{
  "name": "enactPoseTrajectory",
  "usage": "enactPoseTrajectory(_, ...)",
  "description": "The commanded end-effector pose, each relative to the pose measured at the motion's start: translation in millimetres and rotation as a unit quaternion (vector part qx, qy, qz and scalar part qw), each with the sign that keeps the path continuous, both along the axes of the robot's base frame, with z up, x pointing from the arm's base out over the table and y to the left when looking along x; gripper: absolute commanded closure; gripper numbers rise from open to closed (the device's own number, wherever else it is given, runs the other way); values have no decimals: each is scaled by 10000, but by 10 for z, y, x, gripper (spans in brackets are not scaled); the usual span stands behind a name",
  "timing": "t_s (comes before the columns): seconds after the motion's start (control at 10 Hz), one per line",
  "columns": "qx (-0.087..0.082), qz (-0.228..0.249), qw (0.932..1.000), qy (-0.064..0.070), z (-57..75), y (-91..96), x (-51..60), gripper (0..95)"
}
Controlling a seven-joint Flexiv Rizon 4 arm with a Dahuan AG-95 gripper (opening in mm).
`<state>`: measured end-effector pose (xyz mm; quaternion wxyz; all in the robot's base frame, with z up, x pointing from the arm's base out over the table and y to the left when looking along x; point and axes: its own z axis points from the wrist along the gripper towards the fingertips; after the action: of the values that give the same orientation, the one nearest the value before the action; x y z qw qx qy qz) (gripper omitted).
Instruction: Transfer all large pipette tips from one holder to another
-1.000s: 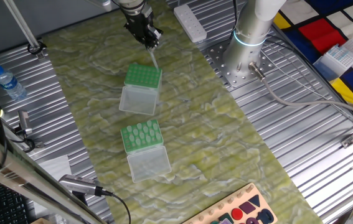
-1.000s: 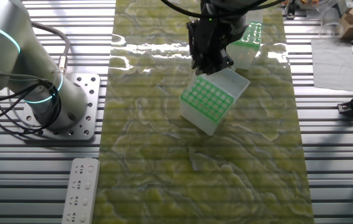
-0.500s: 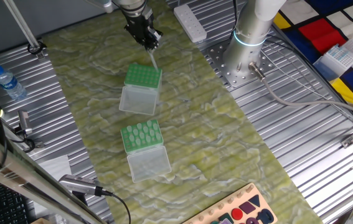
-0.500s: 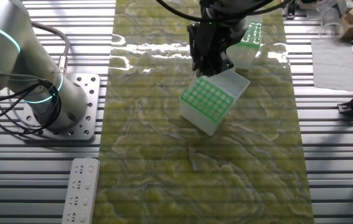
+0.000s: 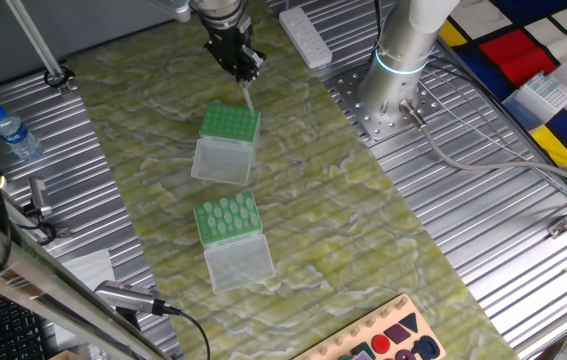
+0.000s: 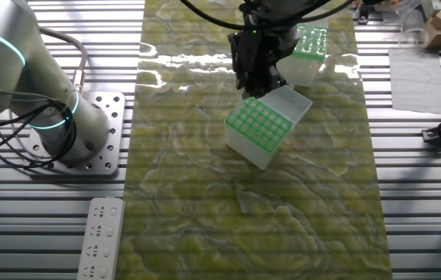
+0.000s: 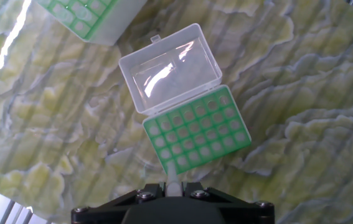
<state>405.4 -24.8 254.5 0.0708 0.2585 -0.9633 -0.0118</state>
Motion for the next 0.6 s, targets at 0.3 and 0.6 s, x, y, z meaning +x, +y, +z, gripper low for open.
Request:
enactPoseTrajectory(0.3,-10,-88,10000,13,-3,12,22,760)
enactPoseTrajectory(0.6,-4,-141,9999,-9,-4,23,32,760)
